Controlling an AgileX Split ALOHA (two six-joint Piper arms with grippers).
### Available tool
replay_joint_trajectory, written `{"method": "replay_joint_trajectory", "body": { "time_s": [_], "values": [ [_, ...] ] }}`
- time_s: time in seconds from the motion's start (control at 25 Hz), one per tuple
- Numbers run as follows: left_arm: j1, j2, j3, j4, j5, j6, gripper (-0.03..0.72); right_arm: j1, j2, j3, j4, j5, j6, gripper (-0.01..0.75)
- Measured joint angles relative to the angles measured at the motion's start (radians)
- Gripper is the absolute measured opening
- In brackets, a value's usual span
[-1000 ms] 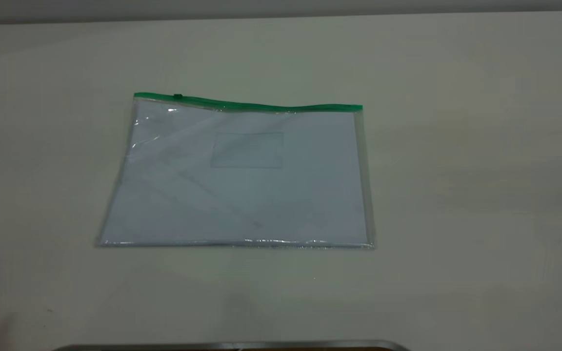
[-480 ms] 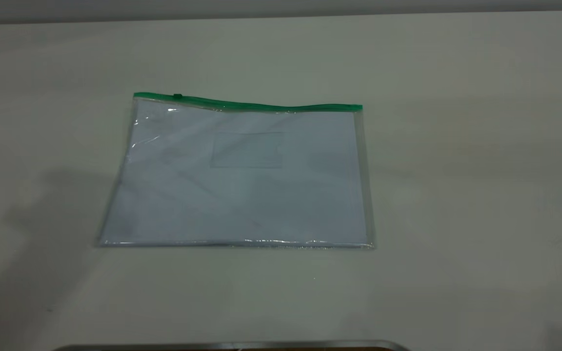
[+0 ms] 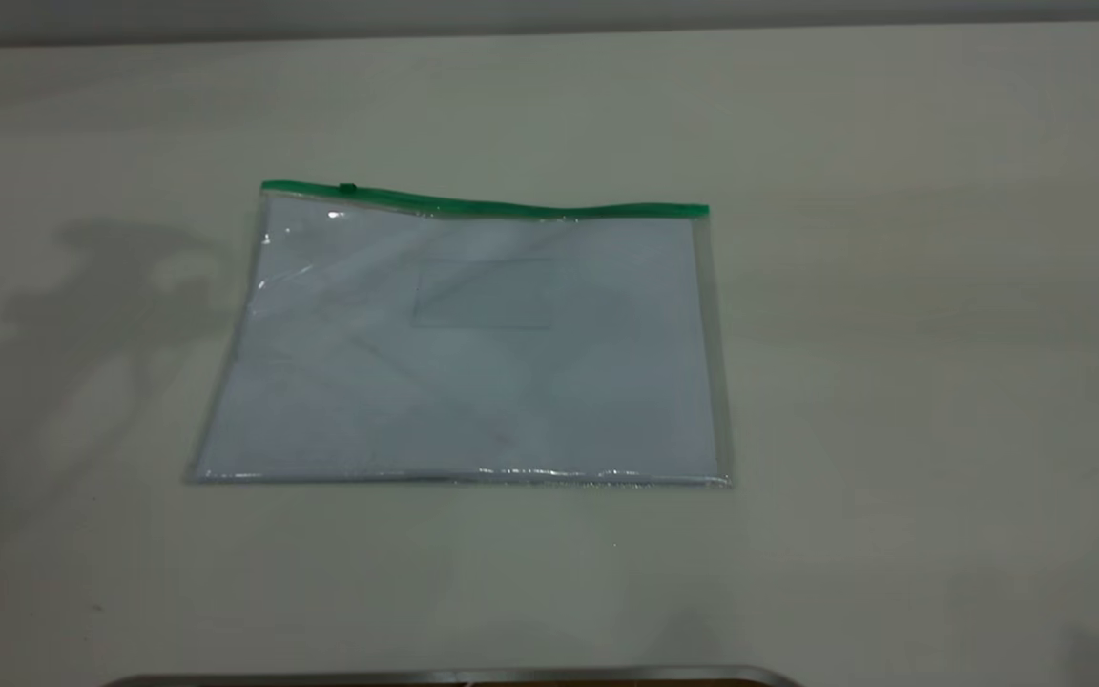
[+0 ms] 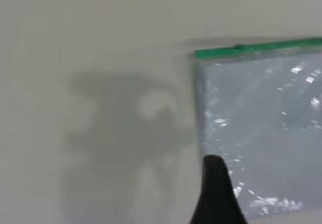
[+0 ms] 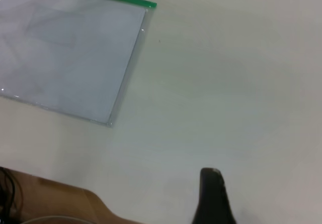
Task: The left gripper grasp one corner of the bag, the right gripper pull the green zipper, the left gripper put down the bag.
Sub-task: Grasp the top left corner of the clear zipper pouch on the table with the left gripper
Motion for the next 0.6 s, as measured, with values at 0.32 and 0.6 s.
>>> {"method": "replay_joint_trajectory", "body": {
  "time_s": [0.32, 0.6],
  "values": [
    [0.135, 0.214, -0.045, -0.382, 0.11, 0.55, 0.58, 0.0, 0.0, 0.0, 0.0, -0.001, 0.0, 0.584],
    [0.139, 0.394, -0.046, -0.407, 0.067, 0.713, 0.58, 0.0, 0.0, -0.001, 0.0, -0.017, 0.0, 0.584]
  ]
}}
